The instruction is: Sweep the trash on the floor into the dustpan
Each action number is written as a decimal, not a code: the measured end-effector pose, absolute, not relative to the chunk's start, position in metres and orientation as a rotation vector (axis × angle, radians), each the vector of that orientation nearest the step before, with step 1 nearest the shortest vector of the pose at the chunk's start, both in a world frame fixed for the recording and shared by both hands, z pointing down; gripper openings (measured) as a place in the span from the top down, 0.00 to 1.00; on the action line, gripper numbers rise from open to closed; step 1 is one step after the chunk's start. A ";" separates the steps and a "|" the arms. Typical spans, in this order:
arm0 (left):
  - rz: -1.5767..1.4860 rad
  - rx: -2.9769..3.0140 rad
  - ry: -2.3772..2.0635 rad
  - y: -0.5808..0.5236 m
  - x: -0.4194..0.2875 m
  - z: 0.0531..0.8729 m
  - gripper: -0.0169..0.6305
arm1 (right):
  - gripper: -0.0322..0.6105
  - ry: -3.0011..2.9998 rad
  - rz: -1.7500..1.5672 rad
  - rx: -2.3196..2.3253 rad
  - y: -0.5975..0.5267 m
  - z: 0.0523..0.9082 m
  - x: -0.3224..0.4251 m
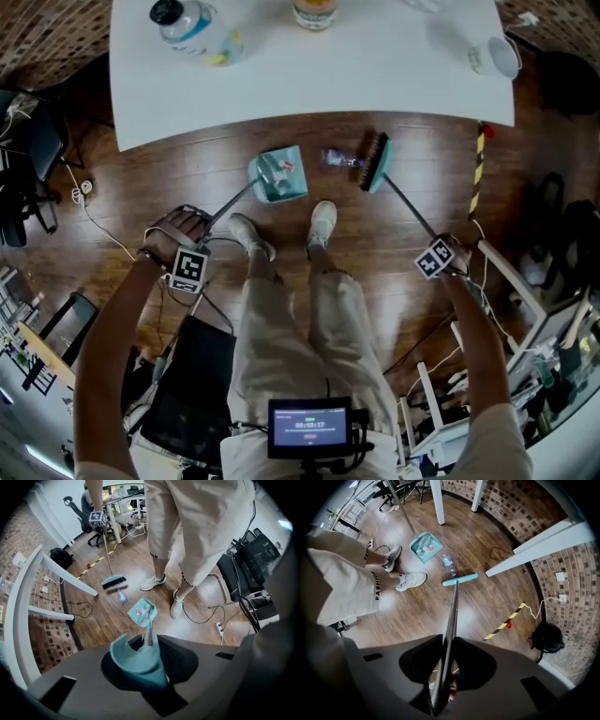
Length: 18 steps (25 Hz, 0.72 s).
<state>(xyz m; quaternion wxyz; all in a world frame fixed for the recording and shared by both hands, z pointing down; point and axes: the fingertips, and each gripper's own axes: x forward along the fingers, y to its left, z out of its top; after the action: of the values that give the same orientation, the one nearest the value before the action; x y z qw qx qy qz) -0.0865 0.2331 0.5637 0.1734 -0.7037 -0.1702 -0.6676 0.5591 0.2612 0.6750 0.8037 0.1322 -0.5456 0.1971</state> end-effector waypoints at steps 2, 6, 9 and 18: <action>-1.891 -1.998 -0.483 0.232 -0.087 0.563 0.85 | 0.78 -1.179 0.457 0.288 0.264 0.681 0.555; -1.891 -1.979 -0.493 0.230 -0.088 0.563 0.85 | 0.78 -1.201 0.487 0.283 0.270 0.686 0.547; -1.889 -1.971 -0.499 0.229 -0.087 0.564 0.85 | 0.78 -1.199 0.478 0.286 0.272 0.688 0.546; -1.905 -1.980 -0.528 0.220 -0.086 0.561 0.85 | 0.78 -1.139 0.434 0.303 0.264 0.700 0.566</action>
<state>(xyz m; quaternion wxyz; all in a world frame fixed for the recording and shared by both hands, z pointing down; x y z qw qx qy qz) -0.0858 0.2203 0.5609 0.1711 -0.6973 -0.1859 -0.6707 0.5660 0.2637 0.7002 0.8092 0.1417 -0.5329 0.2029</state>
